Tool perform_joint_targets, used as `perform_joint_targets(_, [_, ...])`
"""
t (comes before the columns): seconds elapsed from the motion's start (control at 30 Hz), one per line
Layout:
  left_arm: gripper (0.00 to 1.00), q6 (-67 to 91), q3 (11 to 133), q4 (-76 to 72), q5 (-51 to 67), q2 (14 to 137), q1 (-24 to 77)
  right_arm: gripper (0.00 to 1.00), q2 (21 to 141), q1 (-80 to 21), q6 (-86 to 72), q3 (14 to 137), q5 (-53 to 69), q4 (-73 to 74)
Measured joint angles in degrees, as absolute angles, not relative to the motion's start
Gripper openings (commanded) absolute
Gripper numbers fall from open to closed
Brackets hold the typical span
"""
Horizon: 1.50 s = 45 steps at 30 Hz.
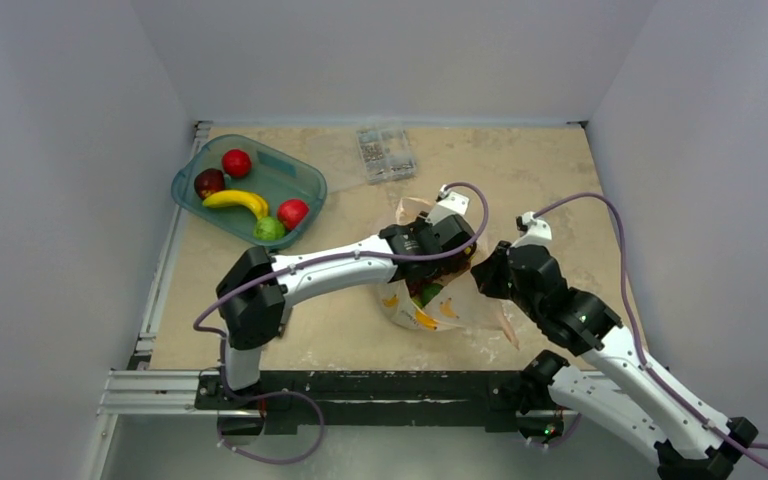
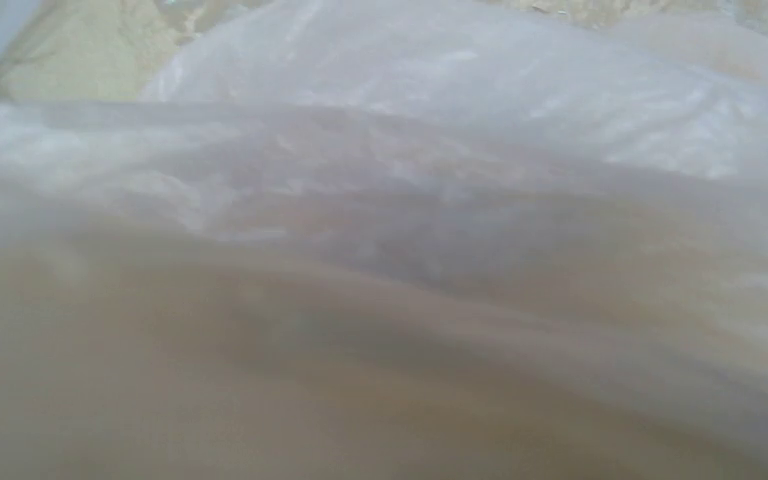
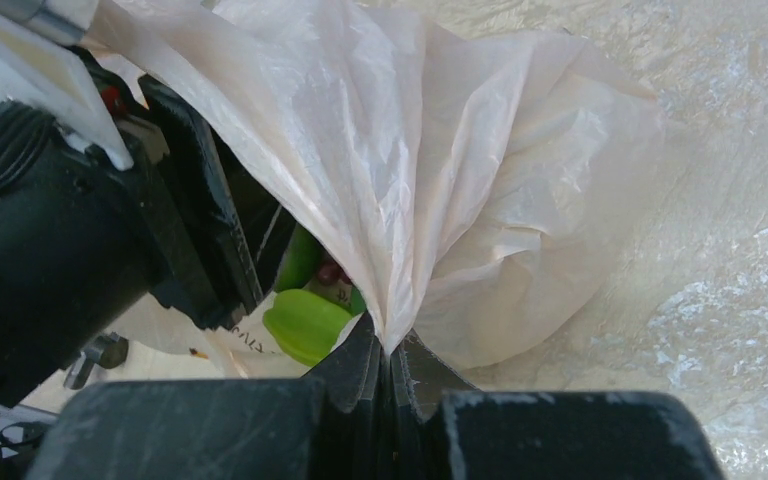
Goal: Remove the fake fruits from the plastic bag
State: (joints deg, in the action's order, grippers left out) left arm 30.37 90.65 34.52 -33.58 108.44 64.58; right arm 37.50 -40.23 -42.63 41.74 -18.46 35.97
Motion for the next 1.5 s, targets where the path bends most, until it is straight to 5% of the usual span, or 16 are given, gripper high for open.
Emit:
perform_joint_targets(0.17, [0.55, 27.9, 92.2, 35.4, -35.9, 109.8, 62.6, 0.0, 37.4, -40.2, -42.6, 41.7, -18.5, 35.9])
perform_joint_targets(0.43, [0.56, 21.8, 96.7, 35.6, -36.9, 116.0, 60.1, 0.0, 37.4, -40.2, -42.7, 41.7, -18.5, 35.9])
perform_joint_targets(1.07, [0.28, 17.0, 103.1, 38.5, -35.8, 122.6, 58.1, 0.0, 37.3, -40.2, -42.7, 41.7, -18.5, 36.0])
perform_joint_targets(1.33, [0.26, 17.0, 101.4, 40.2, -31.4, 117.2, 58.0, 0.0, 37.3, -40.2, -42.7, 41.7, -18.5, 36.0])
perform_joint_targets(1.5, [0.14, 18.5, 100.1, 41.4, -24.3, 108.5, 57.8, 0.0, 37.3, -40.2, -42.7, 41.7, -18.5, 36.0])
